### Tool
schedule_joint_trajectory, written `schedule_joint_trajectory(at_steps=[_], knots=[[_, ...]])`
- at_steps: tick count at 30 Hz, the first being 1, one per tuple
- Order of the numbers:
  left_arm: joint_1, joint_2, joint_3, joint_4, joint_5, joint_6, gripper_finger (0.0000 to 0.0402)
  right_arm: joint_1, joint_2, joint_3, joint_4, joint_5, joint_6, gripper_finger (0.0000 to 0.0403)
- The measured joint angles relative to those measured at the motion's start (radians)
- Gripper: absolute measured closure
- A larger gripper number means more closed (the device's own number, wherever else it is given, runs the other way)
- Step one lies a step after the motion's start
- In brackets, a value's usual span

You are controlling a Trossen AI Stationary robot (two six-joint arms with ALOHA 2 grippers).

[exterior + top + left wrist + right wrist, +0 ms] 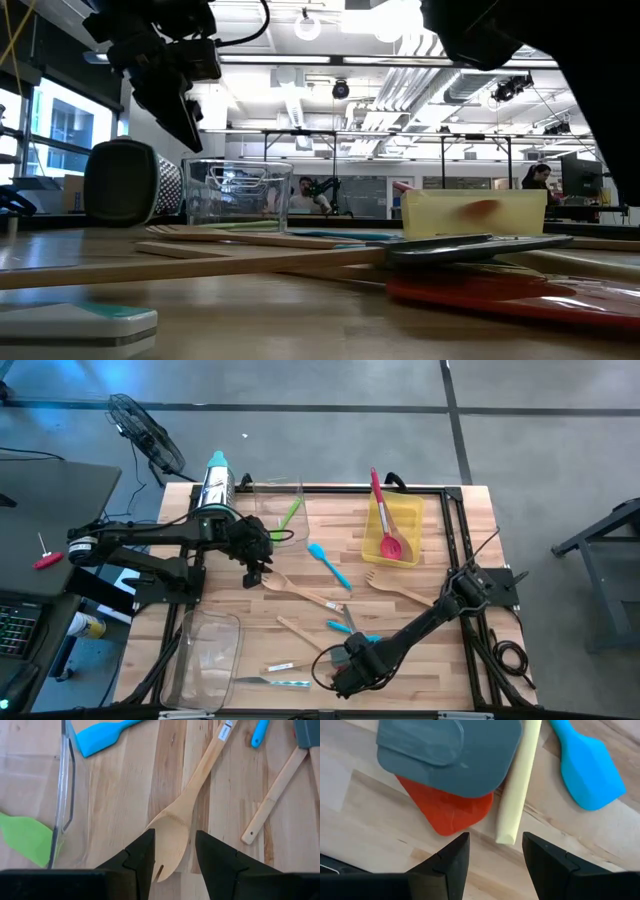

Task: Pick & Place Kitchen Items
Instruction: Put the yellow table knife into the bottom transparent bin

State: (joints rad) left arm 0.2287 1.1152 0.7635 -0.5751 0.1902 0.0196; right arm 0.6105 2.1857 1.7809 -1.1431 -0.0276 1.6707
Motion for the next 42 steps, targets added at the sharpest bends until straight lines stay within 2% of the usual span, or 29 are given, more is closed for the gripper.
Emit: schedule_joint_trajectory(at_steps=[33,36,42], knots=[[0.000,0.000,0.000,0.004,0.000,0.000,0.0263,-0.021,0.046,0.000,-0.029,-0.058,-0.027,0.0229],[0.000,0.000,0.000,0.003,0.000,0.000,0.0263,-0.026,0.046,-0.027,-0.004,-0.069,-0.026,0.0229],[0.000,0.000,0.000,0.001,0.001,-0.001,0.0263,-0.031,0.039,-0.121,0.110,-0.159,-0.023,0.0229]])
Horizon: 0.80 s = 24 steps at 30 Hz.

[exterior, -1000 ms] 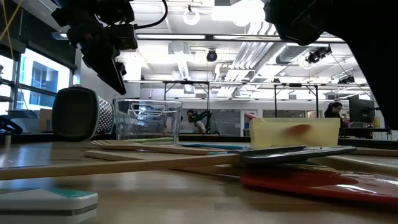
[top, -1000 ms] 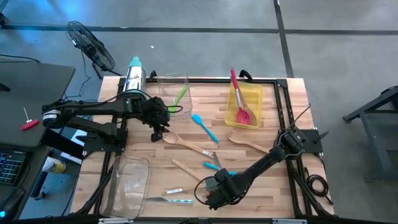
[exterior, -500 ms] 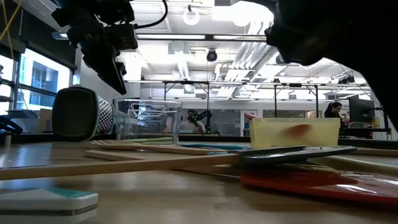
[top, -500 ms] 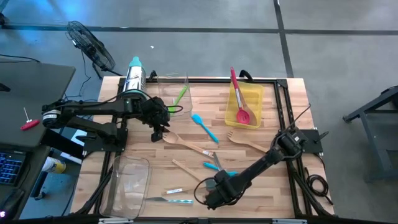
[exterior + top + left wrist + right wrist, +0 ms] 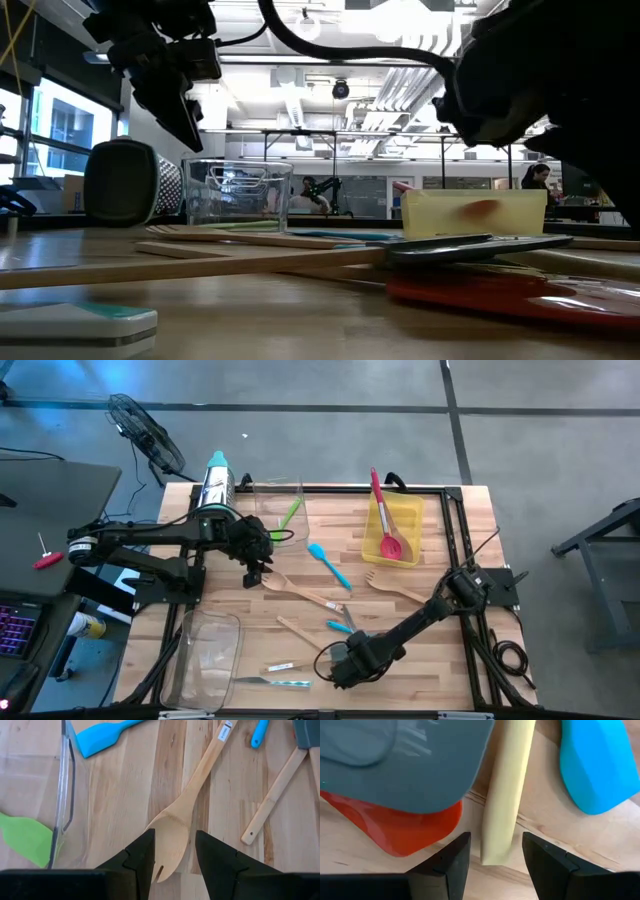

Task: Pick & Place Kitchen Items
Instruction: Put the yellow table knife into the bottom transparent bin

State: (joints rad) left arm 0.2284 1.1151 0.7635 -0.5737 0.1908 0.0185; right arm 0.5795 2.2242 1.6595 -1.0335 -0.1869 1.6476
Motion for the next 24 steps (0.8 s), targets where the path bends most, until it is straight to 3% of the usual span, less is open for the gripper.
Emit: schedule_joint_trajectory(at_steps=[11,14,19,24], knots=[[0.000,0.000,0.000,0.001,0.000,0.000,0.0263,-0.007,-0.001,-0.054,0.051,-0.006,-0.003,0.0233],[0.000,0.000,0.000,0.001,0.000,0.000,0.0263,-0.011,0.001,-0.054,0.056,-0.012,-0.003,0.0256],[0.000,0.000,0.000,0.000,0.000,0.000,0.0263,-0.012,0.001,-0.055,0.059,-0.026,-0.002,0.0337],[0.000,0.000,0.000,0.000,0.000,0.000,0.0263,-0.020,0.001,-0.056,0.050,-0.042,0.035,0.0340]])
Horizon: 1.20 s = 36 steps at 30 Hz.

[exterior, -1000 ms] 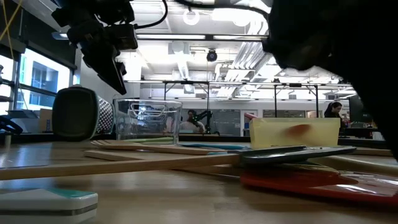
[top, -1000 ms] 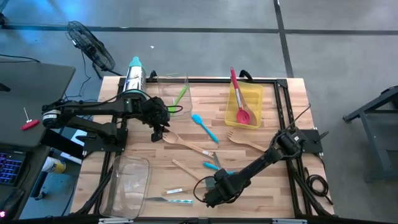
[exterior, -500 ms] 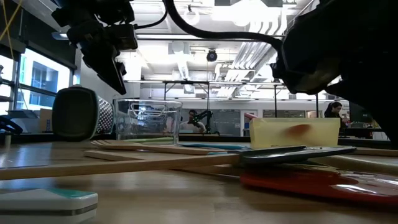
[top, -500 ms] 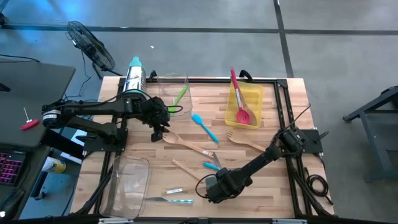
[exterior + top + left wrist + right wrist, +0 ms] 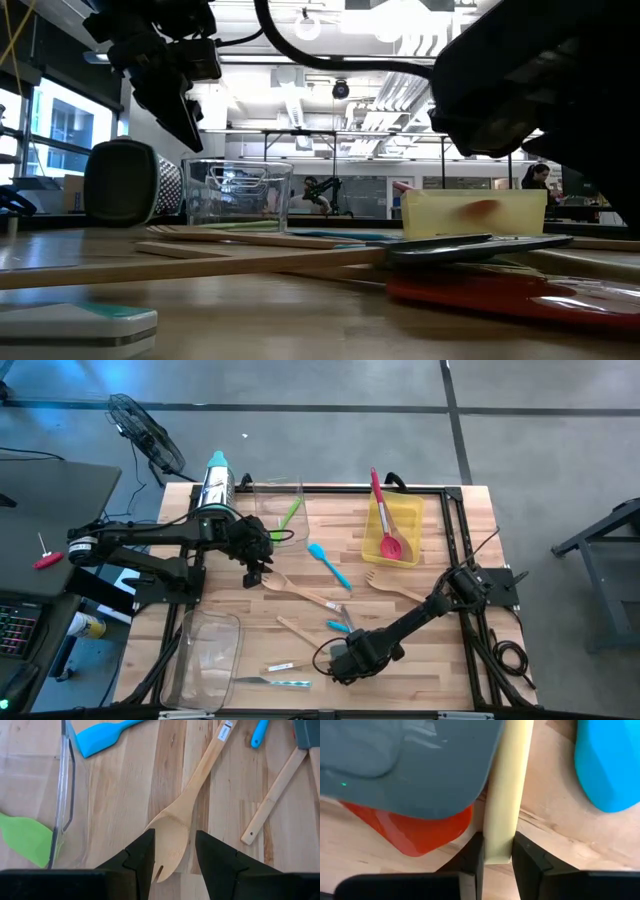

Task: Pick & Place Kitchen Items
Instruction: Put the yellow table knife into the bottom transparent bin

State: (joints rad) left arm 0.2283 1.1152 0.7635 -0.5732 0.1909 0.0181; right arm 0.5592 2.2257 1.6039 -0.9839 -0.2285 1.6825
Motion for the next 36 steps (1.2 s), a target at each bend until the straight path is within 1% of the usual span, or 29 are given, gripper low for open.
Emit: schedule_joint_trajectory(at_steps=[9,17,26,28,31,34,36], knots=[[0.000,0.000,0.000,0.000,0.000,0.000,0.0263,-0.002,-0.009,-0.002,-0.005,-0.002,0.019,0.0340],[0.000,0.000,0.000,0.000,0.000,0.001,0.0263,0.029,-0.077,-0.010,-0.030,0.110,0.101,0.0340],[0.000,0.000,0.000,0.002,0.008,0.009,0.0263,0.069,-0.131,-0.006,-0.094,0.163,0.160,0.0340],[0.000,0.000,0.000,0.014,0.043,0.018,0.0263,0.071,-0.139,-0.005,-0.095,0.181,0.165,0.0340],[0.000,0.000,0.000,0.059,0.167,0.044,0.0263,0.073,-0.155,-0.005,-0.092,0.255,0.169,0.0340],[-0.006,0.000,-0.005,0.118,0.351,0.070,0.0263,0.081,-0.184,-0.002,-0.075,0.394,0.151,0.0340],[-0.021,0.000,-0.019,0.176,0.449,0.072,0.0263,0.091,-0.196,0.010,-0.074,0.496,0.132,0.0340]])
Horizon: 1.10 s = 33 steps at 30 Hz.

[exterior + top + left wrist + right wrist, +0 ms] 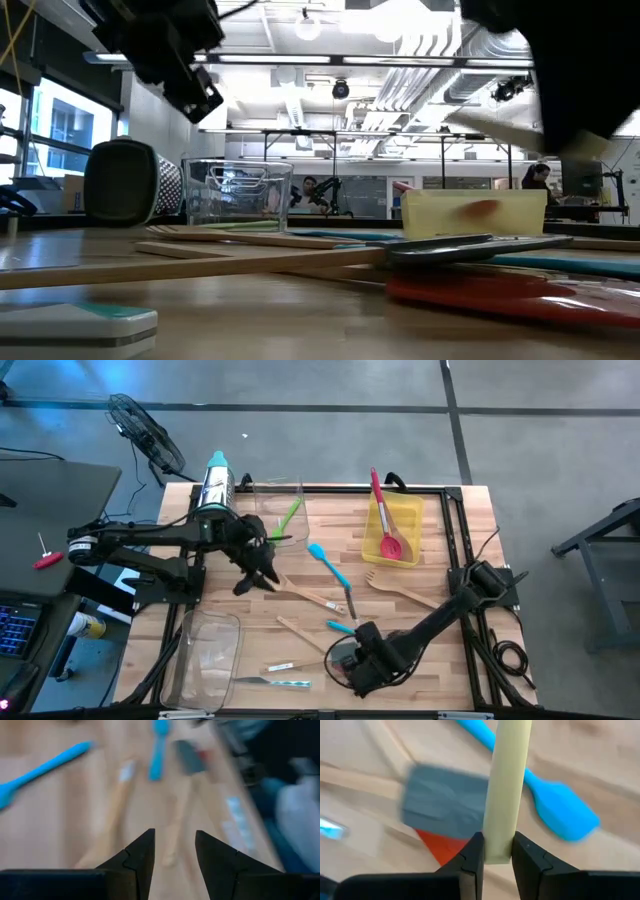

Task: Pick & Place Kitchen Items
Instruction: Put the yellow table knife into the bottom transparent bin

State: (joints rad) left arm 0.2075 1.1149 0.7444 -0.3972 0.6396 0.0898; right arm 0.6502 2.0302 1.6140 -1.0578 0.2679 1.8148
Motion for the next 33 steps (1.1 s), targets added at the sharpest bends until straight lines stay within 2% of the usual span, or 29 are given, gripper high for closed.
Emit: schedule_joint_trajectory(at_steps=[3,6,11,14,18,23,28,30,33], knots=[[-0.038,0.000,-0.023,0.076,0.060,-0.024,0.0263,0.020,-0.012,0.024,0.004,0.161,-0.048,0.0340],[-0.093,0.000,-0.060,0.209,0.071,-0.088,0.0263,0.033,-0.013,0.051,0.036,0.320,-0.132,0.0340],[-0.212,0.000,-0.126,0.516,0.080,-0.196,0.0263,0.033,-0.013,0.063,0.201,0.530,-0.415,0.0340],[-0.298,0.000,-0.152,0.703,0.075,-0.254,0.0263,0.030,-0.013,0.063,0.297,0.604,-0.594,0.0340],[-0.418,-0.001,-0.158,0.814,-0.002,-0.302,0.0263,0.016,-0.015,0.063,0.386,0.653,-0.802,0.0340],[-0.541,0.000,-0.159,0.828,-0.242,-0.294,0.0263,-0.017,-0.021,0.063,0.532,0.672,-1.049,0.0340],[-0.605,0.000,-0.159,0.833,-0.546,-0.270,0.0263,-0.044,-0.021,0.063,0.702,0.596,-1.277,0.0340],[-0.618,0.000,-0.159,0.855,-0.609,-0.262,0.0263,-0.053,-0.021,0.063,0.747,0.565,-1.340,0.0340],[-0.632,0.000,-0.159,0.872,-0.642,-0.251,0.0263,-0.069,-0.021,0.063,0.767,0.543,-1.383,0.0340]])
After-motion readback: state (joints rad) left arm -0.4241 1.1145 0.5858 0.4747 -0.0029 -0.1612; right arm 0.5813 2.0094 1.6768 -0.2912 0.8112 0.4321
